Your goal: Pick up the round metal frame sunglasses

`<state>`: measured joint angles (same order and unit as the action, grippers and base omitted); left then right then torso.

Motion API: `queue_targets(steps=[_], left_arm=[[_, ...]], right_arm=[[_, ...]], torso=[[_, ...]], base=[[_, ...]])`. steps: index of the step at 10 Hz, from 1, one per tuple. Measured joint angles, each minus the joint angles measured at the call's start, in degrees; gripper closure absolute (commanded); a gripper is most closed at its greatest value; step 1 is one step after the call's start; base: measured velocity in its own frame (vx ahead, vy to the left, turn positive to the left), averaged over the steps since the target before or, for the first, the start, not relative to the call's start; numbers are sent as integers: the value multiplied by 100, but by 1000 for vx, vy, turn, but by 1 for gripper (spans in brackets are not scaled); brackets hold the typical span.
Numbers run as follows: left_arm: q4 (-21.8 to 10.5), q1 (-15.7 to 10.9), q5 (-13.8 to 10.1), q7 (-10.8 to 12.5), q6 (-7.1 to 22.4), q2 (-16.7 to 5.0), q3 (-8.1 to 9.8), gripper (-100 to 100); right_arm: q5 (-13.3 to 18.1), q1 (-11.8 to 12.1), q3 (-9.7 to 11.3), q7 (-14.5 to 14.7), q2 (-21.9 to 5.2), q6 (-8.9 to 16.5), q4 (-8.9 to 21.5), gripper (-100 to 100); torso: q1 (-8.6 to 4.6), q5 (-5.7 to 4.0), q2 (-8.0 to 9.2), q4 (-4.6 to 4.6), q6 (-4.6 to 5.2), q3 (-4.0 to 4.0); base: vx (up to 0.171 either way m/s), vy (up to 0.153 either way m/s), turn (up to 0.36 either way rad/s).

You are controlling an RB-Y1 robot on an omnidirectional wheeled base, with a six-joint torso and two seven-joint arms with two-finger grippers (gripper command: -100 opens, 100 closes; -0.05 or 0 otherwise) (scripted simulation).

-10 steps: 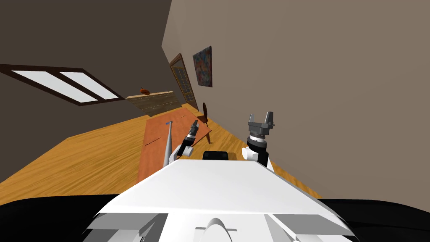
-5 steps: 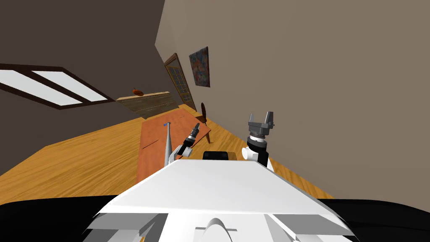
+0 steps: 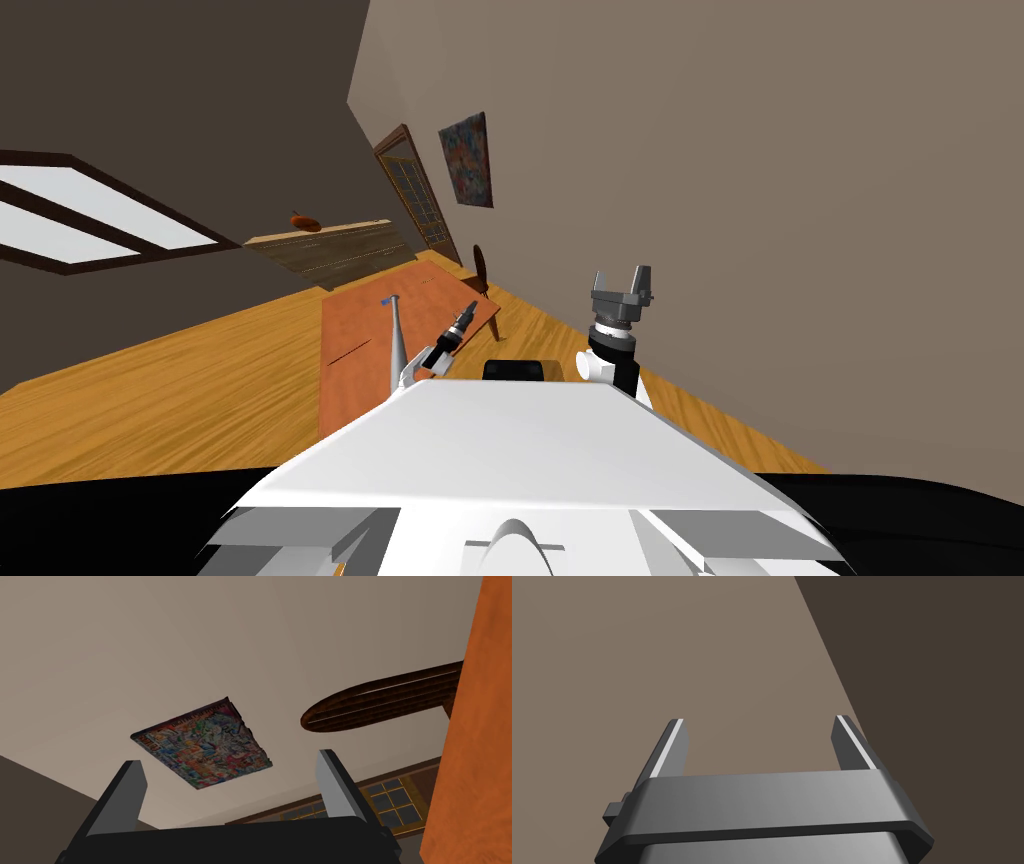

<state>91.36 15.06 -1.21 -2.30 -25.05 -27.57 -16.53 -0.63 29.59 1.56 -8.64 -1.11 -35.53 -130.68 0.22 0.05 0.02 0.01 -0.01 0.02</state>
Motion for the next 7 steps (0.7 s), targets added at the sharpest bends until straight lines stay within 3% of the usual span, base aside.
queue_targets(steps=[7], left_arm=[[-1013, -269, 218, 163, 26, -596, -333, -100]], right_arm=[[0, 1, 0, 0, 0, 0, 0, 0]], torso=[[-2, 0, -6, -1, -4, -3]], base=[[-21, 35, -137]])
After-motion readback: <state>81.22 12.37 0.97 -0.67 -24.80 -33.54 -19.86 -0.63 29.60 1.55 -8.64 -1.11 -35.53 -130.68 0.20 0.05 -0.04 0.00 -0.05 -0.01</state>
